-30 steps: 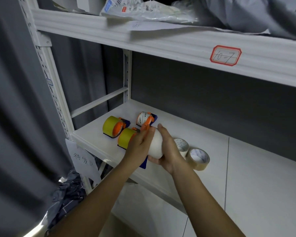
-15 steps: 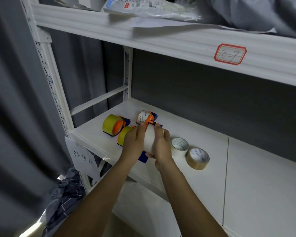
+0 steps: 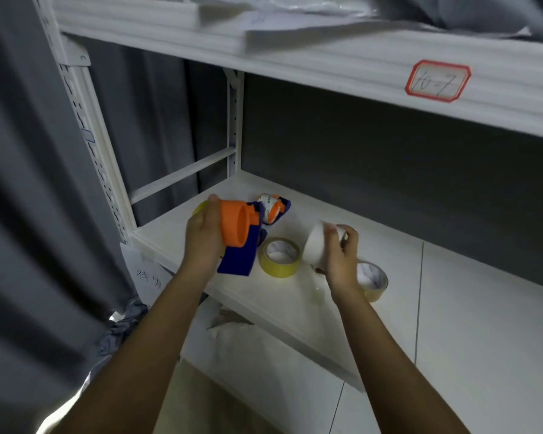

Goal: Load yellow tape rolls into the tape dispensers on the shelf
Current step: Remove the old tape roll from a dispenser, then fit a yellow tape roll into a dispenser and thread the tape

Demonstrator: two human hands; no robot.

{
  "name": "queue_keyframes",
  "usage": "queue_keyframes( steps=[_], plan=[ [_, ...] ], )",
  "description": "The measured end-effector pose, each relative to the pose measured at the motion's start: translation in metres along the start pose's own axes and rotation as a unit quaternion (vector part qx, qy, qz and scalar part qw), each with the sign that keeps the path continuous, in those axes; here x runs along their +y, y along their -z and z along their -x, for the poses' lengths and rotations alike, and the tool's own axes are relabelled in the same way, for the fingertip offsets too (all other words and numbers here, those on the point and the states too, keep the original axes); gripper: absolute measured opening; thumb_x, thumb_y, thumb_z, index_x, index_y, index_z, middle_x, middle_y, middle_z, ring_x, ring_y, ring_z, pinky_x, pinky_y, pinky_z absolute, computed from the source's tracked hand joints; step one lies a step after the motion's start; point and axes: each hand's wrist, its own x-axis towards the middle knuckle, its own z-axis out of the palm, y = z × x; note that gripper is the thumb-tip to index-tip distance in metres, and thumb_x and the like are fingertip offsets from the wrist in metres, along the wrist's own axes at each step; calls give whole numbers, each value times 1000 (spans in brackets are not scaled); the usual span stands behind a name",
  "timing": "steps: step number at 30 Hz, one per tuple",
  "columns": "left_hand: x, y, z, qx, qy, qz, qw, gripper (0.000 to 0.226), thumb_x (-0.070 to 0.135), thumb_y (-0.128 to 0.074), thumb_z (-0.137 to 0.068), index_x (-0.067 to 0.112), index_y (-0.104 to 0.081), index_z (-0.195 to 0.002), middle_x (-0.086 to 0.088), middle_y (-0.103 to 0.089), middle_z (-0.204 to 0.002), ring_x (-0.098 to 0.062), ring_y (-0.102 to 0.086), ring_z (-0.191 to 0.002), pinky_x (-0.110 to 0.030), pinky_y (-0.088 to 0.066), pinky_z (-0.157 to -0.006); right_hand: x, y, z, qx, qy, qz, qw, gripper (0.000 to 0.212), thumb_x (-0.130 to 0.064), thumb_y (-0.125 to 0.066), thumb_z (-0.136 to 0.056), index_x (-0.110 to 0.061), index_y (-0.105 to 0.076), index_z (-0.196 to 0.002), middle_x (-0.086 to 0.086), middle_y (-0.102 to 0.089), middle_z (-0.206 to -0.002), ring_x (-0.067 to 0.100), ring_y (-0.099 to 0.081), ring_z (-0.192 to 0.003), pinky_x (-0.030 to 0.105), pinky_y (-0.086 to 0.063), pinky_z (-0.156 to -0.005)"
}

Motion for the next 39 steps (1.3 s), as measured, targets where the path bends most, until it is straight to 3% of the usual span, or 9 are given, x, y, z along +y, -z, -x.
queue_keyframes(
  steps=[4, 6, 10, 15, 18, 23, 31, 35, 39],
  plan=[
    [-13, -14, 5, -26, 20, -14, 999, 30, 60, -39, -91, 38, -57, -80, 13, -64, -70, 3, -62, -57, -14, -46, -45, 16, 3, -6, -23, -37, 49, 998, 59, -52, -60, -83, -35, -30, -132, 3, -44, -130, 26, -51, -109, 38, -56, -72],
    [-22, -18, 7, -47, 23, -46, 998, 31, 63, -37, -90, 40, -56, -82, 12, -64, -80, -4, -61, -70, -19, -42, -54, 26, 20, -9, 5, -25, 83, 996, 64, -53, -66, -78, -33, -33, -129, 1, -47, -129, 24, -51, -111, 41, -51, -89],
    [-35, -26, 11, -75, 30, -70, 994, 27, 60, -36, -91, 42, -56, -89, 12, -62, -89, -7, -59, -80, -21, -40, -58, 40, 72, -12, 93, 42, 192, 976, 69, -48, -73, -73, -23, -41, -129, 6, -45, -130, 26, -51, -114, 43, -48, -96],
    [-44, -44, 23, -75, 30, -73, 994, 27, 59, -37, -91, 46, -56, -77, 18, -66, -72, -2, -63, -65, -14, -45, -44, 55, 126, -4, 142, 64, 417, 896, 64, -44, -71, -73, -17, -47, -127, 16, -47, -127, 39, -48, -113, 45, -43, -90],
    [-48, -59, 26, -71, 27, -75, 994, 31, 63, -34, -90, 44, -56, -76, 15, -62, -77, -4, -60, -73, -20, -44, -55, 65, 128, 5, 88, 66, 511, 852, 68, -47, -70, -71, -13, -47, -125, 15, -49, -122, 40, -49, -109, 44, -45, -86],
    [-53, -80, 33, -83, 17, -81, 993, 30, 65, -34, -89, 42, -53, -83, 12, -60, -89, -10, -59, -85, -24, -43, -63, 78, 115, 0, 75, 42, 502, 861, 83, -52, -68, -73, -10, -32, -135, 16, -46, -122, 37, -50, -109, 42, -46, -82],
    [-54, -67, 37, -37, -10, -64, 997, 28, 53, -38, -94, 41, -57, -77, 15, -65, -75, 1, -61, -70, -14, -45, -55, 80, 126, -23, 77, 36, 527, 845, 92, -58, -64, -76, -10, -25, -144, 19, -33, -141, 37, -37, -126, 48, -42, -93],
    [-53, -53, 37, -1, -25, -66, 998, 36, 51, -37, -95, 31, -57, -72, 15, -65, -61, 9, -58, -53, -8, -44, -46, 77, 118, -14, 62, 123, 594, 793, 86, -51, -66, -75, -11, -31, -143, 21, -29, -147, 40, -27, -134, 52, -31, -105],
    [-53, -38, 38, 20, -20, -68, 997, 42, 54, -36, -94, 19, -54, -78, 2, -57, -68, -3, -55, -57, -23, -43, -58, 69, 81, -13, -35, 198, 538, 819, 69, -37, -64, -80, -14, -38, -140, 18, -32, -145, 38, -27, -133, 49, -26, -107]
  ],
)
